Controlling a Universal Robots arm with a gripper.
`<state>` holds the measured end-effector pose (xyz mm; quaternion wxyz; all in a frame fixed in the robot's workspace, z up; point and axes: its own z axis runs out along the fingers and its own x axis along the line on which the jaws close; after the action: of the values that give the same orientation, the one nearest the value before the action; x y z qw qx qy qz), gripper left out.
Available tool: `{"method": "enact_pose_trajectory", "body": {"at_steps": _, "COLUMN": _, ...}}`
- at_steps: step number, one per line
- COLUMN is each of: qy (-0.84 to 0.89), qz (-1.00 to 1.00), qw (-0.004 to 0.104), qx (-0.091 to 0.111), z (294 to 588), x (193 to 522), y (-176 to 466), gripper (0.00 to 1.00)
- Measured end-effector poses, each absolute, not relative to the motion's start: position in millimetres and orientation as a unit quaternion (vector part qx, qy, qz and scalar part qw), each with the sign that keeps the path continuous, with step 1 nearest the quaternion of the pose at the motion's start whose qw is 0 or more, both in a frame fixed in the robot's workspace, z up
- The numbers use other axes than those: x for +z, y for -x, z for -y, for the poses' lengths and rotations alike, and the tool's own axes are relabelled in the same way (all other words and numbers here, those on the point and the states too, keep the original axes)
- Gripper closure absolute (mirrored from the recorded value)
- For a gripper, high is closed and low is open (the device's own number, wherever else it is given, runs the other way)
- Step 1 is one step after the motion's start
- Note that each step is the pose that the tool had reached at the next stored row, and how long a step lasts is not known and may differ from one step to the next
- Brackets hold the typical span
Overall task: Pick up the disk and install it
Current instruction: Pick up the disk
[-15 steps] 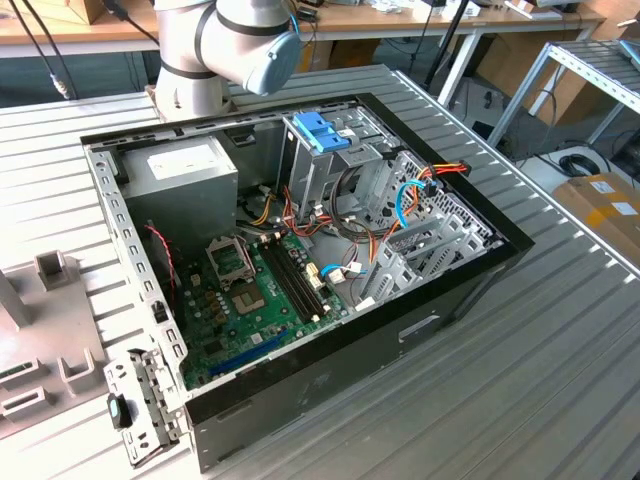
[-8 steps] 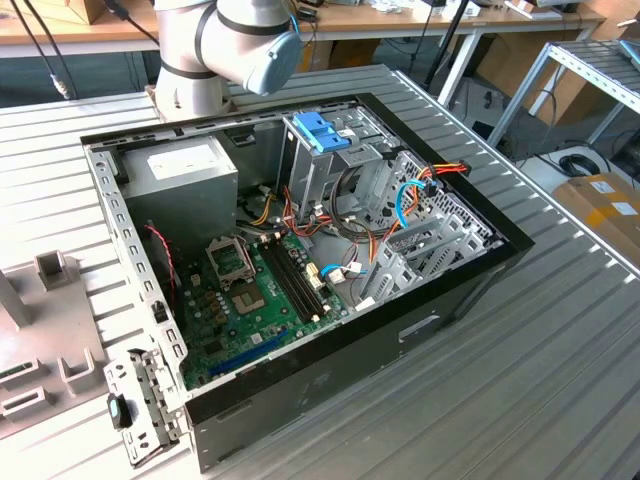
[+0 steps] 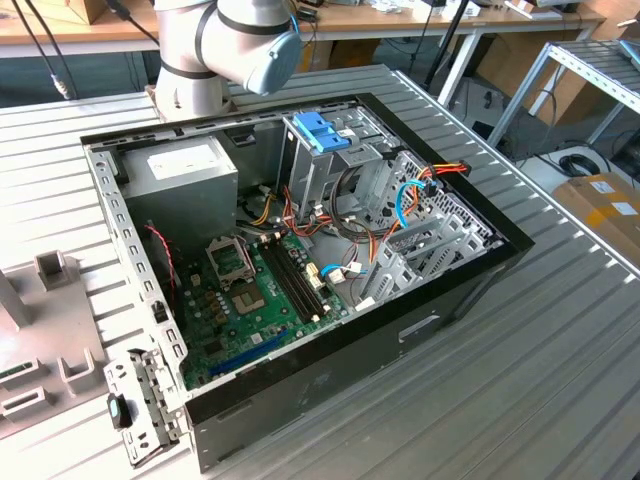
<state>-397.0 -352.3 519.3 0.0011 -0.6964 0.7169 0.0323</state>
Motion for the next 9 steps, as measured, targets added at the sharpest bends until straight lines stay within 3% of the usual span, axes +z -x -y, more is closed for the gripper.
{"method": "enact_pose_trajectory", "body": {"at_steps": 9, "qy": 0.696, "qz": -0.717, "qw": 0.001, "qx": 0.032, "z": 352.3, "x": 519.3, "y": 389.1, "gripper": 0.63}}
